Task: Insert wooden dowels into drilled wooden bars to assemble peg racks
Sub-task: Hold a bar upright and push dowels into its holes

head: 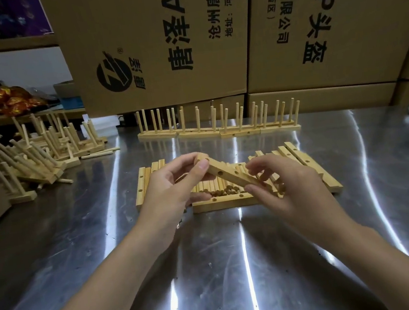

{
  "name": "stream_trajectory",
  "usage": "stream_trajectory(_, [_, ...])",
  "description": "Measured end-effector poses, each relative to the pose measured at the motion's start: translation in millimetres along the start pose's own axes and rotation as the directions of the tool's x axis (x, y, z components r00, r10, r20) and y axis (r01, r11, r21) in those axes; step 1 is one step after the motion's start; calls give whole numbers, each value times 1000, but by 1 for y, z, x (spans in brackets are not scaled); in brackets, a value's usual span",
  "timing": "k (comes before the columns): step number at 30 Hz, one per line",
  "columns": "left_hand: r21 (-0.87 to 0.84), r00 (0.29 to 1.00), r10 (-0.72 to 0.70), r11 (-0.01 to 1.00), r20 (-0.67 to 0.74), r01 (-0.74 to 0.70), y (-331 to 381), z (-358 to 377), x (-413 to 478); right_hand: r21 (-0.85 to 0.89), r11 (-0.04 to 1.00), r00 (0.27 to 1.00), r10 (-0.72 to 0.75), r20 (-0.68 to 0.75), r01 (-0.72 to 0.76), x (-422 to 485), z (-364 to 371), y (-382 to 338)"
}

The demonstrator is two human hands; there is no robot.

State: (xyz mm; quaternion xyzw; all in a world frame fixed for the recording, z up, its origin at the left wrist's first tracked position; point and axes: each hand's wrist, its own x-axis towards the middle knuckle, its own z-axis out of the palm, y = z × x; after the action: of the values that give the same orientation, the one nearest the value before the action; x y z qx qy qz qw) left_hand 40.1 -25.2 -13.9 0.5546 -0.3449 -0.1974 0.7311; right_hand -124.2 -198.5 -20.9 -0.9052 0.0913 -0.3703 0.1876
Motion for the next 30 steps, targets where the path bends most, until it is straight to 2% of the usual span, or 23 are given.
stream_trajectory(3, [-137,999,-15,990,38,20,-1,2,1,64,997,998,42,41,-44,-1,1,1])
stream_trajectory(5, [-200,998,-34,979,50,43,-3,3,1,154,986,998,65,15,-67,-3,6,-4])
stream_trajectory(9, [-161,995,-60,984,84,73,-9,6,0,259,962,996,79,41,-87,-7,16,-15])
stream_trajectory(12, [-133,998,-64,989,-27,60,-7,2,2,310,943,992,116,39,-123,-4,15,-12])
stream_trajectory(14, [-139,986,-96,987,-134,77,-5,-3,5,209,967,985,163,-64,-146,-2,11,1])
stream_trajectory(16, [-186,963,-148,977,-227,107,-3,-8,7,-31,983,977,177,-121,-182,-1,7,15])
stream_trajectory(18, [-241,943,-190,963,-273,124,-2,-11,8,-201,956,976,201,-86,-215,-1,6,26])
stream_trajectory(21, [-357,938,-218,927,-268,114,-2,-13,9,-333,927,982,186,10,-172,-1,9,33])
stream_trajectory(25, [-381,944,-217,918,-249,111,-3,-14,12,-363,923,979,178,100,-131,-4,16,30])
stream_trajectory(30, [-399,937,-227,911,-267,107,-6,-16,12,-297,952,996,85,2,-81,-1,25,17])
